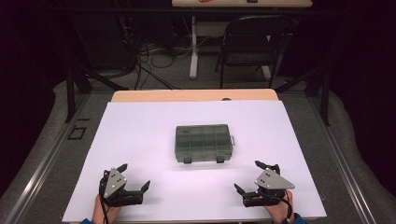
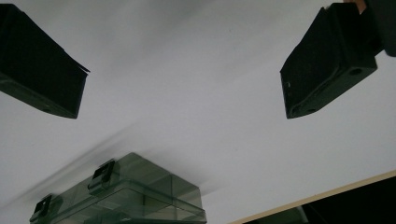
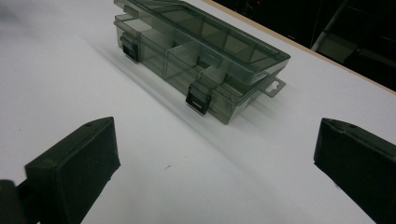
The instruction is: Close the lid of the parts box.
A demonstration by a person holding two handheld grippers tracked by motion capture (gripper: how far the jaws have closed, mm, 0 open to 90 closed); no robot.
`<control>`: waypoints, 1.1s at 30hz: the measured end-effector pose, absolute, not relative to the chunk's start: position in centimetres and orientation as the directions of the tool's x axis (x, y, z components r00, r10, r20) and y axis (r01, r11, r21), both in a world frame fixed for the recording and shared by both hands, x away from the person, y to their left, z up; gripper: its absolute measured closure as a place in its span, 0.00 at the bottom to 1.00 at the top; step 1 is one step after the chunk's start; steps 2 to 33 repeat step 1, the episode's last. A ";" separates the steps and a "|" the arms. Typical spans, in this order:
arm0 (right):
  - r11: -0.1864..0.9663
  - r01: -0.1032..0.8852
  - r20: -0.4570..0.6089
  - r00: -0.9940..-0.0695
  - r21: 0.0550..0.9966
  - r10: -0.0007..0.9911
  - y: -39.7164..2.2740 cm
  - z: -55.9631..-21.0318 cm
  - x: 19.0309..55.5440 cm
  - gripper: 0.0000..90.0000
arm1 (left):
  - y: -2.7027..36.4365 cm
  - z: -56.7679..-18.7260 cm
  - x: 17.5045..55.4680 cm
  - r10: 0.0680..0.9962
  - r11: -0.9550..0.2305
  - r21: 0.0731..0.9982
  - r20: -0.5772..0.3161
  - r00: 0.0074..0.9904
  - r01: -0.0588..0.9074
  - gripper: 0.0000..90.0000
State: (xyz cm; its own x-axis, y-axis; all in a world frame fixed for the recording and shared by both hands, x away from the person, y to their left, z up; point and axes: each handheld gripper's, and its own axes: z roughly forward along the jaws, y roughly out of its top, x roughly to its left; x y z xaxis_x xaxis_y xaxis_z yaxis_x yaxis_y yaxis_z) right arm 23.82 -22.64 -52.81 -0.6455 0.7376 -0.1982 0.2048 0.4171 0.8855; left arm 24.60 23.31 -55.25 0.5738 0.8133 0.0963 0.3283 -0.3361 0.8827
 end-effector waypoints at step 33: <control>0.418 0.205 -0.202 -0.641 0.885 0.740 -22.6 -52.8 23.8 0.00 | 23.3 -55.3 24.6 0.814 -0.337 0.883 0.098 0.573 0.328 0.00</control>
